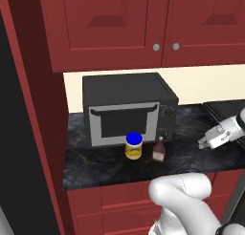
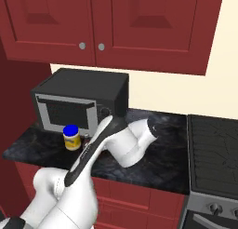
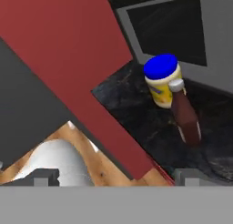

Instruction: Place the ketchup and mayonnaise from the counter to the top shelf of the fridge. If the existing items in the fridge are on the top shelf, move them to other shelves.

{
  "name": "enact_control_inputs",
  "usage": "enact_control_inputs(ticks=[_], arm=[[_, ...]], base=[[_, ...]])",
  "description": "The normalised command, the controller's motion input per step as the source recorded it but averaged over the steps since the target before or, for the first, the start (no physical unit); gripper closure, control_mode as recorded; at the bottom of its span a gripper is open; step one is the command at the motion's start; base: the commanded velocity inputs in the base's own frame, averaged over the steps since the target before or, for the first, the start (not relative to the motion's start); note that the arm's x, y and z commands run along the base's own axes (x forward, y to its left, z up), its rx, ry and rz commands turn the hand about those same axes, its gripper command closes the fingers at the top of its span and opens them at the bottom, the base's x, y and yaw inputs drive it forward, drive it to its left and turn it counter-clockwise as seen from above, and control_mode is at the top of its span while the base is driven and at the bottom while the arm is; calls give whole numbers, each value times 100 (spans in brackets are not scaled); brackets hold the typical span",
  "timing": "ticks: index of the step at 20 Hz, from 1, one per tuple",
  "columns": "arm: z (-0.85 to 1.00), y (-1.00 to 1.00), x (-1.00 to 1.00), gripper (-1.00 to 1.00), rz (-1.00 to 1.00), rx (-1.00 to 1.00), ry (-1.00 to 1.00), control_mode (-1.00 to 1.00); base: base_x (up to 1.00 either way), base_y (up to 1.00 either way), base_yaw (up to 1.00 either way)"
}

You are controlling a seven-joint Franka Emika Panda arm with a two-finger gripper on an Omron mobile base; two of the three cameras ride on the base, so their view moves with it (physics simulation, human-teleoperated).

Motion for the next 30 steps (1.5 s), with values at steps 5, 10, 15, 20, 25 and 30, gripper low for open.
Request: enact_control_inputs(ticks=[5,10,15,20,25,30], arm=[[-54,17,39,-100,14,24,-16,-100],[-46,23,16,-100,8,6,-13,-100],[-4,14,39,-100,0,0,-2,-100],[-11,19,30,-100,-3,-2,-4,-100],[-26,26,3,-100,-4,-1,-7,-100],[-16,28,16,-100,-2,-1,-9,-100]], base=[[0,0,0],[0,0,0],[0,0,0],[0,0,0],[0,0,0],[0,0,0]])
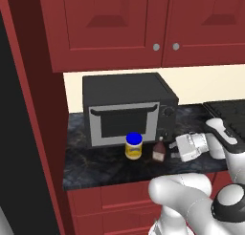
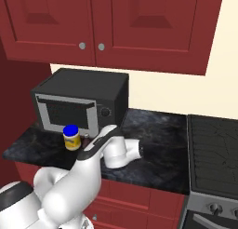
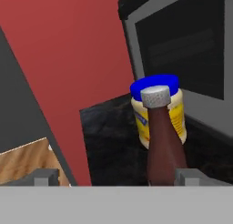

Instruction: Place the ketchup and mayonnaise from the counter to the top shelf of the fridge. If the existing items in the fridge are on the top shelf, move them to other shelves.

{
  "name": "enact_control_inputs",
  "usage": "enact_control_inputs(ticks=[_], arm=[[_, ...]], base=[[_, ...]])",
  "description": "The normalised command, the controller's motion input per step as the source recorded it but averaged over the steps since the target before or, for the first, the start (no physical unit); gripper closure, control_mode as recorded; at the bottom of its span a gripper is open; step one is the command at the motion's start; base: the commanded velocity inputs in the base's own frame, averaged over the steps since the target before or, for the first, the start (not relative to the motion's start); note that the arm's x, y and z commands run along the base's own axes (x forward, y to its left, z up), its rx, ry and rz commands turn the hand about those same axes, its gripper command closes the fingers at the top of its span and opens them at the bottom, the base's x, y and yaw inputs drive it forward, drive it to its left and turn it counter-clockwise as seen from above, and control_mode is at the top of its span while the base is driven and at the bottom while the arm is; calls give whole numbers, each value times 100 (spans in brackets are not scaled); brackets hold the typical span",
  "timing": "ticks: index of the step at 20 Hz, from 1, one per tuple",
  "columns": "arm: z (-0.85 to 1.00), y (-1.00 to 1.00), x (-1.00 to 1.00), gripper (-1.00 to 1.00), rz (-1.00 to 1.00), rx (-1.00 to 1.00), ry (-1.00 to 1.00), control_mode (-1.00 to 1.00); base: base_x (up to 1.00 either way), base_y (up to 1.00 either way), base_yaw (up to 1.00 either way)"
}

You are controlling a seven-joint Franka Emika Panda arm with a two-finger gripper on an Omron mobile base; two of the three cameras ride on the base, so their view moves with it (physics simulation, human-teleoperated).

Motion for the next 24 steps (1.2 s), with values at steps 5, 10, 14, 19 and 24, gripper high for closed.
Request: enact_control_inputs(ticks=[5,10,14,19,24], arm=[[-7,12,33,-100,-2,0,-8,-100],[-2,0,33,-100,0,0,-1,-100],[-3,0,17,-100,0,0,-1,-100],[-16,-12,10,-100,0,0,-5,-100],[-17,-11,0,-100,-1,0,-5,-100]], base=[[0,0,0],[0,0,0],[0,0,0],[0,0,0],[0,0,0]])
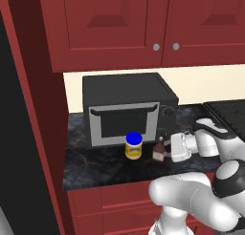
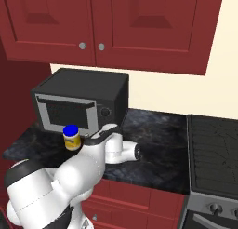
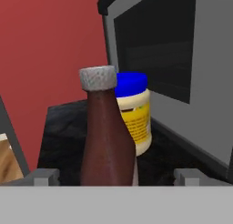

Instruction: Place the ketchup and mayonnaise from the counter to the top shelf of the fridge. If the existing items in the fridge are on the top shelf, move them to other shelves.

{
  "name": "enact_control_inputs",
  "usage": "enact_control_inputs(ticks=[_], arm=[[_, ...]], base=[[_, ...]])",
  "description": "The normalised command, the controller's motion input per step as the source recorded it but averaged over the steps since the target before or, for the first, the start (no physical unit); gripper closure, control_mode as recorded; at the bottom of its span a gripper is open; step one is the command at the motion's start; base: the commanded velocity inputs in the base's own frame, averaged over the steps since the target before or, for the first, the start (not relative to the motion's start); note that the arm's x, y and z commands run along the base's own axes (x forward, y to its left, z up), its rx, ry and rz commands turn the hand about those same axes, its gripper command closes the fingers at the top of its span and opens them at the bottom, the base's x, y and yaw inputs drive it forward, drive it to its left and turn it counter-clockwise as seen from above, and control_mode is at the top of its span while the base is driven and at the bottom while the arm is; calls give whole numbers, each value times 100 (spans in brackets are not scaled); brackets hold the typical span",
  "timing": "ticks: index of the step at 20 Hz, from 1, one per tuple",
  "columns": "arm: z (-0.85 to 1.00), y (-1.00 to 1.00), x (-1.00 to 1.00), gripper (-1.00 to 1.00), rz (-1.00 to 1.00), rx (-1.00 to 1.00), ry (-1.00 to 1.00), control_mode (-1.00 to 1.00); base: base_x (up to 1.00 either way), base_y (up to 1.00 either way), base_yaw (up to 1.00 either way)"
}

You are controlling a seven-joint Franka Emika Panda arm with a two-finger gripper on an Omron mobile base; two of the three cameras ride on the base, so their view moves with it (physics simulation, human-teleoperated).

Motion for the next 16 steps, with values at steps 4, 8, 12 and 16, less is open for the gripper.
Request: enact_control_inputs(ticks=[4,8,12,16], arm=[[-14,3,0,-100,0,0,0,-100],[-6,16,0,-100,0,0,0,-100],[-7,16,2,100,0,1,0,-100],[0,0,0,100,0,1,0,-100]], base=[[0,0,0],[0,0,0],[0,0,0],[0,0,0]])
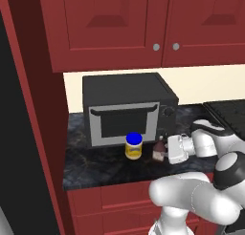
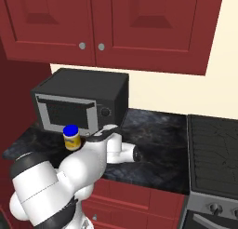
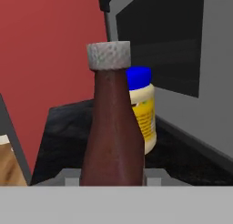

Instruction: Place the ketchup and mayonnaise from the counter to the top shelf of the fridge. If the existing items in the fridge are on the top shelf, move them to other shelves.

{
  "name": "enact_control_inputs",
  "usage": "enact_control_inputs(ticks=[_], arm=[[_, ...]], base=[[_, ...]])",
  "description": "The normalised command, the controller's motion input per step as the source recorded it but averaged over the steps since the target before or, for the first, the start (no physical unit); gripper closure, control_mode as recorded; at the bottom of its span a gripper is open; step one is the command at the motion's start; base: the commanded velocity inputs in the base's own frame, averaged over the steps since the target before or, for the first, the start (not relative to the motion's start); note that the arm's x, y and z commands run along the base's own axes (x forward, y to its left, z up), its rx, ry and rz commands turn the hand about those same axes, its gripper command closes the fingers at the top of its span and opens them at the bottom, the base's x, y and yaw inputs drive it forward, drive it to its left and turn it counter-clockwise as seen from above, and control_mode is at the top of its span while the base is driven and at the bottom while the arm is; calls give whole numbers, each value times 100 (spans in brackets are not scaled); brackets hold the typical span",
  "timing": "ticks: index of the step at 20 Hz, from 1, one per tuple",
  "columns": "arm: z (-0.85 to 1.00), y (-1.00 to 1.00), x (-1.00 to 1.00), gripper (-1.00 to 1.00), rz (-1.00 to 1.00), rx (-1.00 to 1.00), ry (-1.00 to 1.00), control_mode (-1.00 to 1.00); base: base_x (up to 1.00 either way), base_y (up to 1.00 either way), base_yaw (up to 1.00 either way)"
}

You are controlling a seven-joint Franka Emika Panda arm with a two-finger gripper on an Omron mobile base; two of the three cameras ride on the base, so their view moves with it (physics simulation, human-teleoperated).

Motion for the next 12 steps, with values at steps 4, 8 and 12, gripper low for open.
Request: enact_control_inputs(ticks=[4,8,12], arm=[[30,-6,-32,100,0,0,-5,-100],[96,-25,-90,100,-6,0,-10,-100],[100,-15,-100,100,-12,0,-2,-100]], base=[[0,0,0],[0,0,0],[0,0,0]])
